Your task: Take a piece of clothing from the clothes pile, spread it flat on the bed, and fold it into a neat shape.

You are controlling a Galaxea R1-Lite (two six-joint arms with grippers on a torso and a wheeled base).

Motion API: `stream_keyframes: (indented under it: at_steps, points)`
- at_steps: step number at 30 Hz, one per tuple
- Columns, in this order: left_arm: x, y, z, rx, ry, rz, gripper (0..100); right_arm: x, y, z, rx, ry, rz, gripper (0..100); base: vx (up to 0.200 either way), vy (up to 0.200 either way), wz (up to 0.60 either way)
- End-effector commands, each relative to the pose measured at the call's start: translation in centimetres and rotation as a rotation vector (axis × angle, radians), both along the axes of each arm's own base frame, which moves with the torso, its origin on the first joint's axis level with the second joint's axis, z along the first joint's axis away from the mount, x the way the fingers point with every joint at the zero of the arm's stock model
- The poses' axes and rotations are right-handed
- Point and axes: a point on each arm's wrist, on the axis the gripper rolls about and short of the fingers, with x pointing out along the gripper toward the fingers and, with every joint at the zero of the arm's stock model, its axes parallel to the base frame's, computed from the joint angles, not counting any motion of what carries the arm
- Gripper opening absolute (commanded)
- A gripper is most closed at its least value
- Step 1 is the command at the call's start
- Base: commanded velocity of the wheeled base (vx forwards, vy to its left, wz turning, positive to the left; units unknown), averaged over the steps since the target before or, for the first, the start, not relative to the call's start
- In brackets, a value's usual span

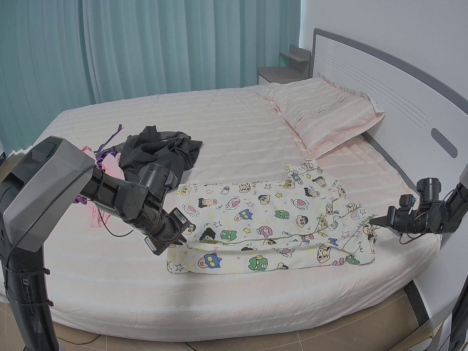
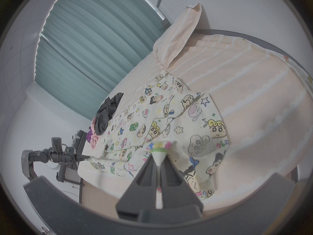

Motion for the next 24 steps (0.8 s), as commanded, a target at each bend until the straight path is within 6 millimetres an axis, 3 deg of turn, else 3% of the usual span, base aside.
stream_keyframes:
  at_steps: [1, 8, 24]
  points:
    - [1.6, -0.2, -1.2, 0.021, -0.012, 0.019, 0, 1.5, 0.3, 0.1, 0.016, -0.011, -0.012, 0, 0.0, 0.0, 0.0]
    - [3.3, -0.7, -2.6, 0.084, -0.039, 0.046, 0, 3.0, 0.4, -0.5, -0.001, -0.006, -0.055, 0, 0.0, 0.0, 0.0]
    - [5.0, -1.3, -3.2, 0.09, -0.073, 0.053, 0, 5.8, 1.3, -1.2, 0.046, 0.015, -0.136, 0, 0.0, 0.0, 0.0]
